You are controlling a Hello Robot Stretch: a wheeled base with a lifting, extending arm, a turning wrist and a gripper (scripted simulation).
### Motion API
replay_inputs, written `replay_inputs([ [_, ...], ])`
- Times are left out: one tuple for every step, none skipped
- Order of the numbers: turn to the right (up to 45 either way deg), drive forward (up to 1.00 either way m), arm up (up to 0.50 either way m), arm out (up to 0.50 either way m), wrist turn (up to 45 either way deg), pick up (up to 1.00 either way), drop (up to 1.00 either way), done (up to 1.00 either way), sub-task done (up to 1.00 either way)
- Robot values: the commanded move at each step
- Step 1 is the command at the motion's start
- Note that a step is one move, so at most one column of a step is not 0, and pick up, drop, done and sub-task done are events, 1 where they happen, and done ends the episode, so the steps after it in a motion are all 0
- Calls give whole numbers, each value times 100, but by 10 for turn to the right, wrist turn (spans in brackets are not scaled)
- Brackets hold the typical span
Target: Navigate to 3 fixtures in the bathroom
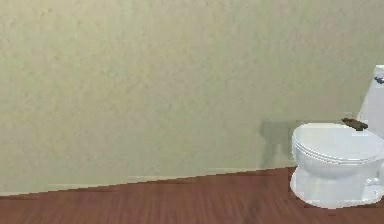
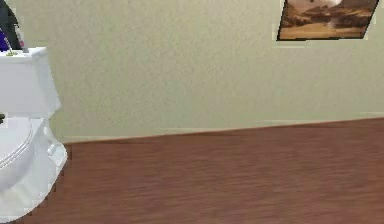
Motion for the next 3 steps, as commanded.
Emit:
replay_inputs([
  [300, 0, 0, 0, 0, 0, 0, 0, 0],
  [0, 75, 0, 0, 0, 0, 0, 0, 0],
  [210, 0, 0, 0, 0, 0, 0, 0, 0],
])
